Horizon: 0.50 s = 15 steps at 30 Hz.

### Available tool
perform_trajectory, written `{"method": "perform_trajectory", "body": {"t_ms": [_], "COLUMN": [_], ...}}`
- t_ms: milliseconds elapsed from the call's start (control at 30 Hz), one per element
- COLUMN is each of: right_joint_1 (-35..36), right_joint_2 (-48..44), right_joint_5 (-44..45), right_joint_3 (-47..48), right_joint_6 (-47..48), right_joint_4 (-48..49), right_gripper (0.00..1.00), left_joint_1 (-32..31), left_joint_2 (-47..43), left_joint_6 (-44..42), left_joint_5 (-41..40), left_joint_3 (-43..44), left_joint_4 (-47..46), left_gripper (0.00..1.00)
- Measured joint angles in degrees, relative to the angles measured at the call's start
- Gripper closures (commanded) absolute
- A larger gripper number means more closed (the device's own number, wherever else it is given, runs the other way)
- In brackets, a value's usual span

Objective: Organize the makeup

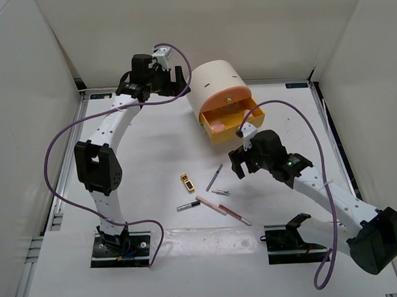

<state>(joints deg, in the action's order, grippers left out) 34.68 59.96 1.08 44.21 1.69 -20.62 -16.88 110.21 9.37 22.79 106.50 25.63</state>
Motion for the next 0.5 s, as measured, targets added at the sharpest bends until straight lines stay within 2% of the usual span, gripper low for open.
{"method": "perform_trajectory", "body": {"t_ms": [500], "right_joint_1": [0.6], "right_joint_2": [8.0], "right_joint_5": [5.7], "right_joint_3": [-0.9], "right_joint_6": [-2.8], "right_joint_4": [4.5], "right_gripper": [0.03], "left_joint_1": [0.0], "left_joint_2": [6.1], "left_joint_6": [0.1], "left_joint_5": [5.2], "left_joint_3": [2.9], "left_joint_4": [-0.4], "left_gripper": [0.02]}}
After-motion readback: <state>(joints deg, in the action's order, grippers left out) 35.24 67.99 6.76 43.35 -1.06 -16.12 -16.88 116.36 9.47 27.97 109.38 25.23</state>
